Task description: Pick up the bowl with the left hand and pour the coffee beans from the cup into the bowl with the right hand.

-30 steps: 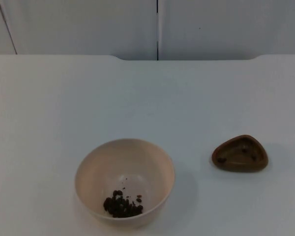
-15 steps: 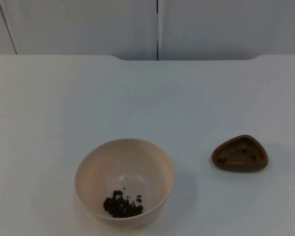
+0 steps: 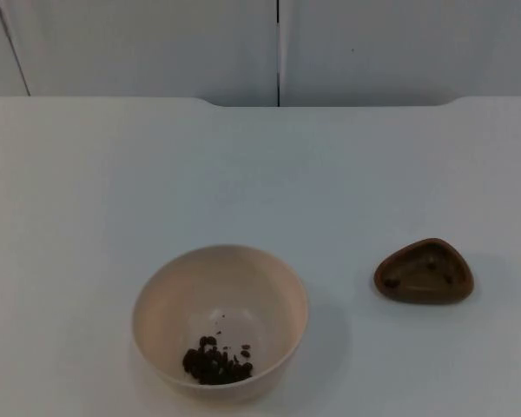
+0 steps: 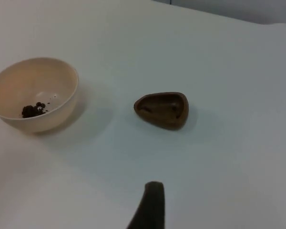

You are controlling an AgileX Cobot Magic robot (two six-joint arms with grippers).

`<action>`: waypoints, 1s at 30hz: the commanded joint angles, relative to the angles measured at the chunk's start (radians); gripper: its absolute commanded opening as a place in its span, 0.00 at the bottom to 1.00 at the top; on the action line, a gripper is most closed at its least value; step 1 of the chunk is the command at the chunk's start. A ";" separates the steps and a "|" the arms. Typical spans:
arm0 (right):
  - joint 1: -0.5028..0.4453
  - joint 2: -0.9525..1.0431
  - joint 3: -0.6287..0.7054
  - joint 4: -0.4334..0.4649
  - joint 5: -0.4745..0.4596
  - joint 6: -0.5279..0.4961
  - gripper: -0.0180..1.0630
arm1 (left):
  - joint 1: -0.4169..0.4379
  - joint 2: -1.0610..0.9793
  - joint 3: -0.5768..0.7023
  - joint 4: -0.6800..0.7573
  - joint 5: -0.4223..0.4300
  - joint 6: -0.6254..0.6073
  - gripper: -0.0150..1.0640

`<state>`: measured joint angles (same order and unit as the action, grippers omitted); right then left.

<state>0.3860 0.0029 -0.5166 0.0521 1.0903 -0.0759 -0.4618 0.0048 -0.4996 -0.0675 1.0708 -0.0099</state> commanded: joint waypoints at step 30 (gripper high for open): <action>-0.003 -0.003 0.002 -0.040 -0.011 0.049 0.99 | -0.006 -0.005 0.005 0.004 0.001 -0.004 0.97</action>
<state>0.3860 0.0029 -0.5166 0.0161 1.0903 -0.0289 -0.4618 0.0048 -0.4996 -0.0658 1.0708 -0.0118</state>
